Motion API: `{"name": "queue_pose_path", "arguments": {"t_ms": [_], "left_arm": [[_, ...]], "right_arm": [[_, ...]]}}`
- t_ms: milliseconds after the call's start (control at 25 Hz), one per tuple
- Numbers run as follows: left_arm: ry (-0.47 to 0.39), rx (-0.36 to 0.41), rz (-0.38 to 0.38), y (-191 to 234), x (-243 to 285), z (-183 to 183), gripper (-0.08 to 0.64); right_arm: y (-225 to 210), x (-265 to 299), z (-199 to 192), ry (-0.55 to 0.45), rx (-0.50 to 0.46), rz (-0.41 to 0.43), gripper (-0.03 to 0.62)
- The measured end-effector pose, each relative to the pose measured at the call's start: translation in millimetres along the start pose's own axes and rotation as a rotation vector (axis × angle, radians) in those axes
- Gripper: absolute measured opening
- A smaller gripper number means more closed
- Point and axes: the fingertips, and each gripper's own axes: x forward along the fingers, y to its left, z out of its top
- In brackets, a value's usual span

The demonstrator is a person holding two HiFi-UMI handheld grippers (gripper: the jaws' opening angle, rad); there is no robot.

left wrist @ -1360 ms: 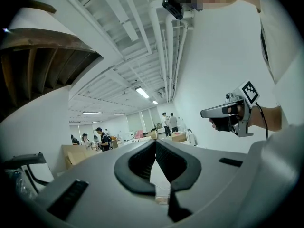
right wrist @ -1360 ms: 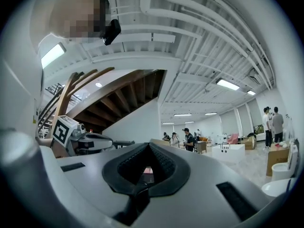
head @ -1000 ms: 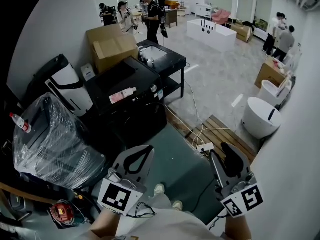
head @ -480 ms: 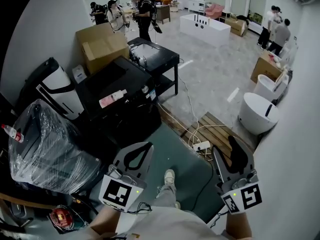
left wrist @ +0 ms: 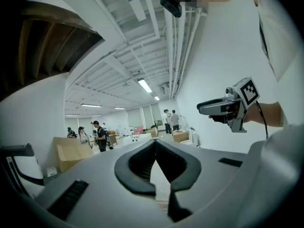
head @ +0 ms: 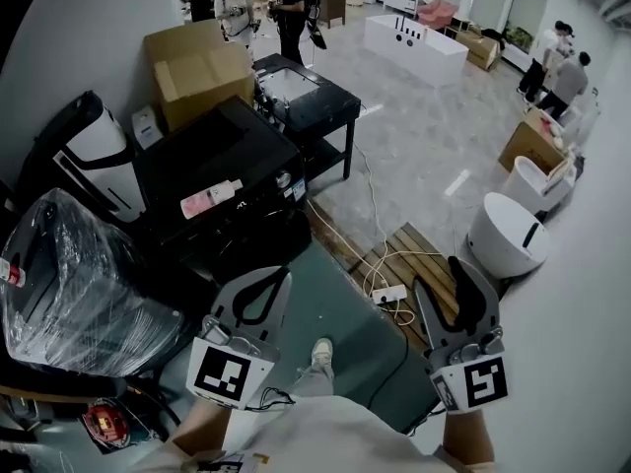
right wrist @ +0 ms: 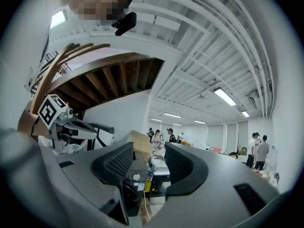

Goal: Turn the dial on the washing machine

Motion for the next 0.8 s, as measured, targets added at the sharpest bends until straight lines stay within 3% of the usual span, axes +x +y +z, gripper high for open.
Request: {"name": "queue_pose_path", "arguments": {"t_ms": [400,520,800], "left_arm": [[0.041,-0.015,0.080,115.4,81.5,-25.7,0.018],[0.042,-0.004,0.113,141.4,89.8,-29.6,0.018],[0.140,-0.018,0.236,192.3,93.6,-69.0,0.018]], "right_arm": [[-13.2,157.4,-17.9,0.014,0.082,0.125,0.233],[-11.5,194.6,-23.7,0.026,0.081,0.167,0.233],[4.0,265.7,-50.5,0.079,0.060,0.292,0.233]]}}
